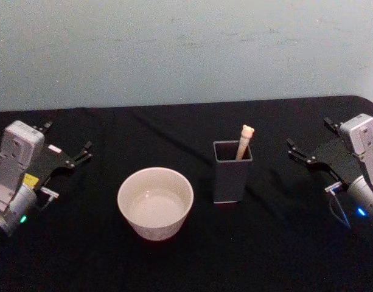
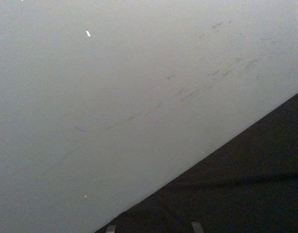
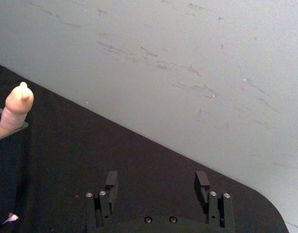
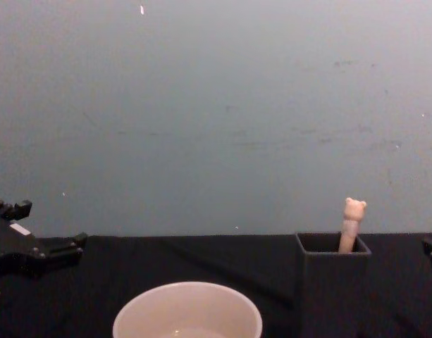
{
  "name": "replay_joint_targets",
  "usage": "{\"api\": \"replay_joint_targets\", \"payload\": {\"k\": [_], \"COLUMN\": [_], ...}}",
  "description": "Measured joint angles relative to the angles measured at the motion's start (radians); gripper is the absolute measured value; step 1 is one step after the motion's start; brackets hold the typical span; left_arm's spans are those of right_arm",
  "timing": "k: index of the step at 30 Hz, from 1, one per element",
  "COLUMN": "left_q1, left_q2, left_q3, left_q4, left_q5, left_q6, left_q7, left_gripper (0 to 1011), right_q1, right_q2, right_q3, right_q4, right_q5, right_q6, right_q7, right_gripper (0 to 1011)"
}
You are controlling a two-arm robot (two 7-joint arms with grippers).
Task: Pick up the stirring spoon with one hand, stir inside the cup, then place it back in its original position.
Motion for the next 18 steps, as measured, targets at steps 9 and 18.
{"api": "replay_joint_targets", "payload": {"k": [9, 18], "left_q1": [0.0, 0.0], "left_q2": [0.0, 0.0], "left_q3": [0.0, 0.0], "left_q4": [0.0, 0.0], "left_q5": [0.0, 0.0], "left_q6": [0.0, 0.0], "left_q7": [0.0, 0.0], "left_gripper": [1001, 1001], "right_q1": [0.0, 0.0], "right_q2": [0.0, 0.0], "right_q3": [0.0, 0.0], "right_q4": [0.0, 0.0], "right_q5": [0.0, 0.0], "right_q6": [0.0, 0.0], "right_q7": [0.0, 0.0], "right_gripper": [1002, 1002]}}
